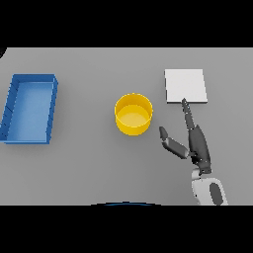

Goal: Pick up the red beaker and tilt it to pour out 1 green nut into yellow bowl. Pick up the yellow bowl and place it on the metallic measuring scale.

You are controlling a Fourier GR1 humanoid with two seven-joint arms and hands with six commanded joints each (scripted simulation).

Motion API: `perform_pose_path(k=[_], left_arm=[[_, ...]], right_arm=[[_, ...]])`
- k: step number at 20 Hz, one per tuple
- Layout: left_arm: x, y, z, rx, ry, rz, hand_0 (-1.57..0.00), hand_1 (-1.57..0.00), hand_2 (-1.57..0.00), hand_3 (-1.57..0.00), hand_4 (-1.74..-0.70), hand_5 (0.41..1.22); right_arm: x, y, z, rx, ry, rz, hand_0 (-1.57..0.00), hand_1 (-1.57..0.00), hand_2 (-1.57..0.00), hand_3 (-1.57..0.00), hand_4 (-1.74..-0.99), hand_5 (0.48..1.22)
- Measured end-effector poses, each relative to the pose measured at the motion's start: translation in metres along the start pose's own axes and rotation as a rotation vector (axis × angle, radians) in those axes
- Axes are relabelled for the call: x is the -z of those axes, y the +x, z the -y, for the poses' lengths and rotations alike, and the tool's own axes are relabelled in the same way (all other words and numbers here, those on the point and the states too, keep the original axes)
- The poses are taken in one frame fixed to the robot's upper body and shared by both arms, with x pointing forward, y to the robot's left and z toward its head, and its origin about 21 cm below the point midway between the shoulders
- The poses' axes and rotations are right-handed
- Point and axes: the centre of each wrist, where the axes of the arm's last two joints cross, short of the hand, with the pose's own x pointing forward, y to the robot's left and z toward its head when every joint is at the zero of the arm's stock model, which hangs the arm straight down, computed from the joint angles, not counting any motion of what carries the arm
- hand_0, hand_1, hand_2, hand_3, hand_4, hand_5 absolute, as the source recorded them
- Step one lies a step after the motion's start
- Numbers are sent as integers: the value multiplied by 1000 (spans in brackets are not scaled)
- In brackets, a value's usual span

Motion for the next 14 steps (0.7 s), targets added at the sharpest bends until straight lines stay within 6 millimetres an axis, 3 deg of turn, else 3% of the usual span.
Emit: perform_pose_path(k=[4, 8, 14], left_arm=[[-23, -34, 19, -78, 7, -41, -1571, -1571, -1571, -1445, -1741, 1221], [-46, -45, 35, -144, -3, -59, -1571, -1571, -1571, -1512, -1741, 1221], [-66, -61, 49, -201, -23, -133, -1571, -1571, -1571, -1555, -1741, 1046]], right_arm=[[-3, -7, 3, -2, 2, 2, 1, 1, 1, 1, -1020, 646], [-2, -7, 4, 24, 9, 0, 1, 1, 1, 1, -1004, 648], [-3, -6, 4, 24, 1, 20, 1, 1, 1, 1, -1013, 644]])
